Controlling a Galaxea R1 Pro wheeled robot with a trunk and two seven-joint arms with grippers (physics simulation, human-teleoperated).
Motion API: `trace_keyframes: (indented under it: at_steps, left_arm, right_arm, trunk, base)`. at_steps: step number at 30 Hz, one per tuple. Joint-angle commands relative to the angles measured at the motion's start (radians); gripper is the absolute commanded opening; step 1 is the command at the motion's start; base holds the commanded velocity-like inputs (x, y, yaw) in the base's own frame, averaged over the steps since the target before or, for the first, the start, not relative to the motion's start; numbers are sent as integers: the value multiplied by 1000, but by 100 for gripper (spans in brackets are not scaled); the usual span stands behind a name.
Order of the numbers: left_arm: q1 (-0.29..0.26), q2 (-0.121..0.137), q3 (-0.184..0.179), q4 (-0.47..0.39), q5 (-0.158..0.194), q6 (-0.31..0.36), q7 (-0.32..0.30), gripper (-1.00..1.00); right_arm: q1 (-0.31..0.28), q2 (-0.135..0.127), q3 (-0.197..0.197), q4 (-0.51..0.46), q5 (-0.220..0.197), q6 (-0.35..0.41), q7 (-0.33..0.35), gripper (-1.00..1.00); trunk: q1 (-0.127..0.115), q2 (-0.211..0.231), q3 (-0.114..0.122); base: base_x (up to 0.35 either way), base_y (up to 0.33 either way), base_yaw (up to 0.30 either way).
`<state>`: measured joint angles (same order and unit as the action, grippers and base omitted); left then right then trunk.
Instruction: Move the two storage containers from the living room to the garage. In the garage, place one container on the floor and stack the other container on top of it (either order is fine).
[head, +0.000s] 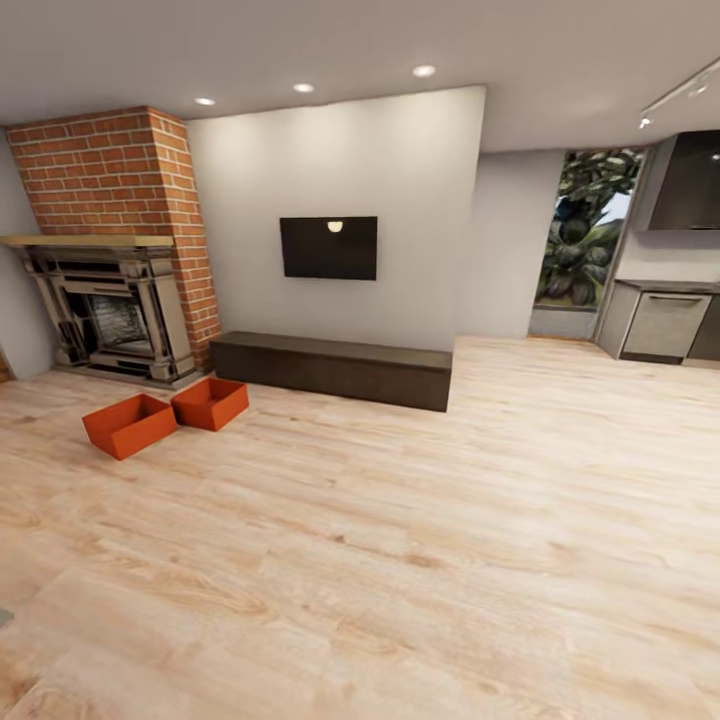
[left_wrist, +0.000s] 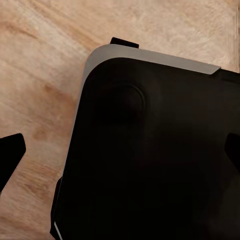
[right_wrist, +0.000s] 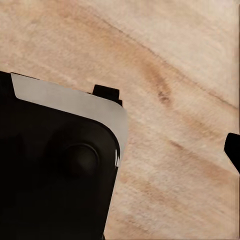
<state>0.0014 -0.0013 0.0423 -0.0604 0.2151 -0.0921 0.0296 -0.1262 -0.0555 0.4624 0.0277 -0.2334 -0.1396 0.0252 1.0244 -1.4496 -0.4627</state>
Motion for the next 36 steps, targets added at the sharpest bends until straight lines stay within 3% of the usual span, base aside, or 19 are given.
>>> trace_keyframes:
  at_steps: [1, 36]
  left_arm:
    - [0, 0, 4, -1, 1, -2, 1, 100]
    - [0, 0, 5, -1, 2, -3, 3, 100]
  right_arm:
    - [-1, 0, 8, 3, -10, -6, 3, 100]
    - [-1, -4, -1, 3, -9, -19, 18, 100]
  trunk:
    - [1, 0, -1]
    - [1, 0, -1]
  base:
    - [333, 0, 0]
    - [333, 0, 0]
